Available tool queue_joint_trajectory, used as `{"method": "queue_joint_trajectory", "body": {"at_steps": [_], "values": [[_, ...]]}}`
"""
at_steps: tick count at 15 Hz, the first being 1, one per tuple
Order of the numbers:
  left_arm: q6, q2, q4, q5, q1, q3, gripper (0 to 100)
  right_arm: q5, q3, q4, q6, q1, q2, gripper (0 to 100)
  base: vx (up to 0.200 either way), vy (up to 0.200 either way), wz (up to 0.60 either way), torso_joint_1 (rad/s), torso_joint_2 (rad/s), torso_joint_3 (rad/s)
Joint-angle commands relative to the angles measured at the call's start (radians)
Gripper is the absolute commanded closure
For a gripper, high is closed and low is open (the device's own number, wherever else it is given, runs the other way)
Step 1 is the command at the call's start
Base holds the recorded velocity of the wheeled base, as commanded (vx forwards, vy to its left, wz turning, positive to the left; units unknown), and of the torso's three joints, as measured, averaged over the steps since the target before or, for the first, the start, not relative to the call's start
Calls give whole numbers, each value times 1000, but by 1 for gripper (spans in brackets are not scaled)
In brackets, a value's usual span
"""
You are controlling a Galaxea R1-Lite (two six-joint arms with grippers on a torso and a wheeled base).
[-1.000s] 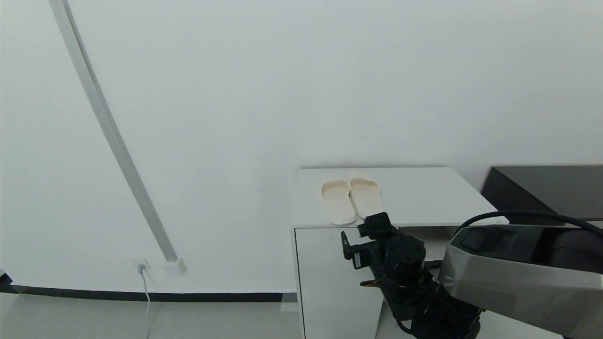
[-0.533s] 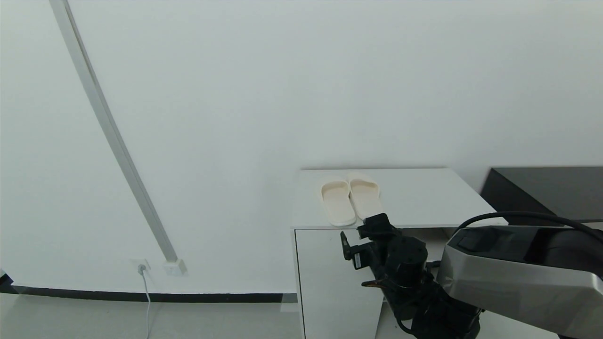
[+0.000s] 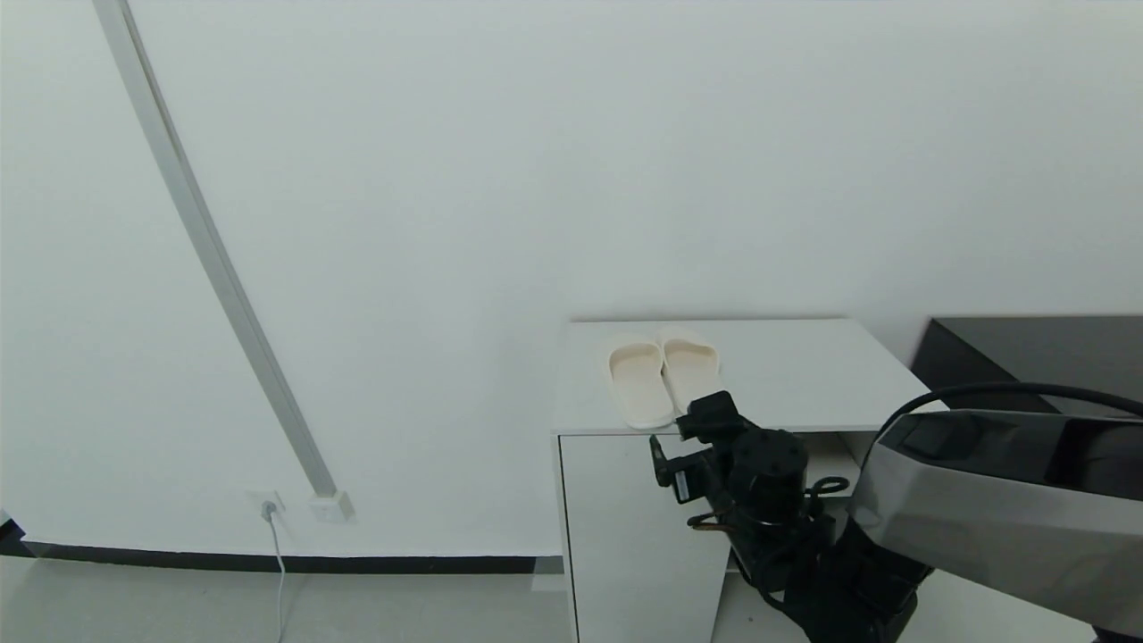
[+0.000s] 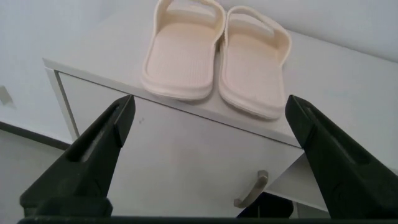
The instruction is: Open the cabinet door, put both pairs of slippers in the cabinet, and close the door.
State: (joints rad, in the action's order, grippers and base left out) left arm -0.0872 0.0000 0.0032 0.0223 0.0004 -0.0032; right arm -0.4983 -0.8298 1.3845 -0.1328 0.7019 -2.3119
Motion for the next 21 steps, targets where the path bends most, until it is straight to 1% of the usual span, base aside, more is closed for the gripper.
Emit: {"method": "queue_joint_trajectory", "body": {"at_steps": [1, 3, 5, 8, 13, 17, 20, 21], "values": [[0, 2, 0, 2, 0, 0, 100, 0, -100, -171, 70, -24, 106, 0, 0, 0, 0, 0, 0, 0], [0, 2, 0, 4, 1, 0, 100, 1, -187, -375, 168, -18, 166, 0, 0, 0, 0, 0, 0, 0], [-2, 2, 0, 2, 0, 0, 100, 1, -239, -466, 205, -15, 190, 0, 0, 0, 0, 0, 0, 0], [-2, 2, 0, -1, 0, 0, 100, -2, -219, -469, 229, -7, 192, 0, 0, 0, 0, 0, 0, 0], [-2, 2, 0, -1, 1, 0, 100, -5, -201, -467, 240, -2, 178, 0, 200, 0, 0, -2, 0, 3], [-2, 2, 0, -1, 1, 0, 100, -3, -200, -447, 246, 28, 106, 0, 200, 0, 0, 7, 4, 1], [-2, 2, 0, -1, 0, 0, 100, 0, -218, -447, 259, 28, 57, 0, 0, 0, 0, 0, 0, 0], [-2, 2, 0, 1, 0, 0, 100, 0, -249, -461, 280, 21, 34, 0, 0, 0, 0, 0, 0, 0]]}}
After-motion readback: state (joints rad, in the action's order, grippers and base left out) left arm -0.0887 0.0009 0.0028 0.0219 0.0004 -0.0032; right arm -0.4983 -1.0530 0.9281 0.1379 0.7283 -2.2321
